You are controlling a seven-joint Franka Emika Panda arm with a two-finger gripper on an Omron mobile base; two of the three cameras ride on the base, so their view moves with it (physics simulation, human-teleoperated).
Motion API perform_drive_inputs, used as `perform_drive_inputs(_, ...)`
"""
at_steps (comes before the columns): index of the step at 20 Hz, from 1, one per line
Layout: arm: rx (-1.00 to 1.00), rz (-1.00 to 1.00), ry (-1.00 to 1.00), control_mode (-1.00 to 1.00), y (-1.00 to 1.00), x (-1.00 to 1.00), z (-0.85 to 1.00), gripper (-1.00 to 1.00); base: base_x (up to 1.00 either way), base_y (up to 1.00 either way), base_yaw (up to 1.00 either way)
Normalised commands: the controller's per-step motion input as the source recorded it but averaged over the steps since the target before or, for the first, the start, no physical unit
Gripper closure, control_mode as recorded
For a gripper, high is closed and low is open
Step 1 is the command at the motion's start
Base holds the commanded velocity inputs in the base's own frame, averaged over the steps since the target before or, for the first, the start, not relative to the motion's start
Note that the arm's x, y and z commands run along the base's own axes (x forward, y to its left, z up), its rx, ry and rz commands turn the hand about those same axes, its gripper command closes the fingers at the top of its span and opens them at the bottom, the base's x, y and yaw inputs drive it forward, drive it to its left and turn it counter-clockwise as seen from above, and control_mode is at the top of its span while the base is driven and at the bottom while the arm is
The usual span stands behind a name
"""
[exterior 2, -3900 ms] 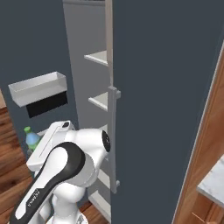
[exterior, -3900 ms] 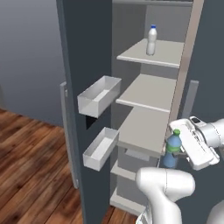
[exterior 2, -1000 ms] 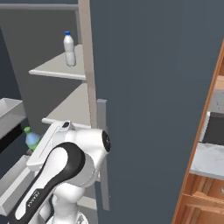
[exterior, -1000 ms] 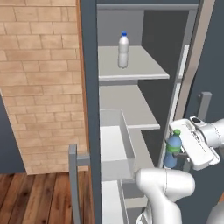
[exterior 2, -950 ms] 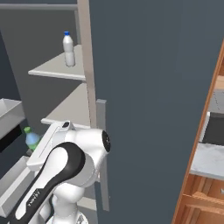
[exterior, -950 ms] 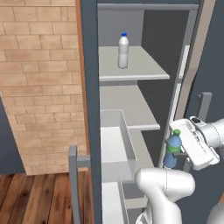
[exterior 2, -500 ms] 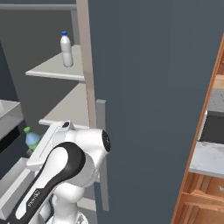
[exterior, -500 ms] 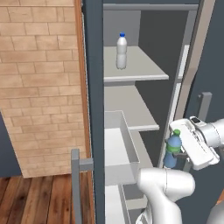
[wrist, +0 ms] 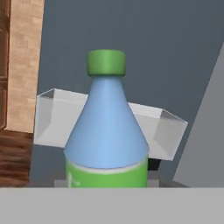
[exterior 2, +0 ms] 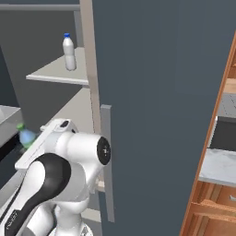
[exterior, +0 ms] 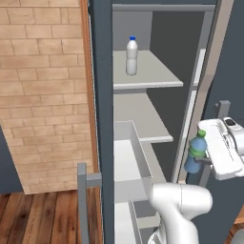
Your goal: Take the bottled waters from the counter and place them in the freezer to freeze. Close the freezer door after placing the bottles.
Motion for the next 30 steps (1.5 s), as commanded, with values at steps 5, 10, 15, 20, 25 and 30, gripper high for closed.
perform_drive_inputs(5, 0.19, -0.4, 0.0, -1.0, 0.0, -0.14, 0.59, 1.0, 0.0, 0.0, 0.0)
perform_drive_inputs(10, 0.29, -0.39, 0.0, -1.0, 0.0, 0.0, 0.54, 1.0, 0.0, 0.0, 0.0)
perform_drive_inputs(15, 0.29, -0.36, 0.0, -1.0, 0.02, 0.0, 0.47, 1.0, 0.0, 0.0, 0.0)
perform_drive_inputs(20, 0.18, -0.27, 0.0, -1.0, 0.03, 0.0, 0.52, 1.0, 0.0, 0.0, 0.0)
perform_drive_inputs(25, -0.12, -0.03, -0.08, -1.0, 0.04, 0.0, 0.03, 1.0, 0.0, 0.0, 0.0)
perform_drive_inputs(30, -0.22, 0.0, -0.11, -1.0, 0.01, 0.0, 0.0, 1.0, 0.0, 0.0, 0.0)
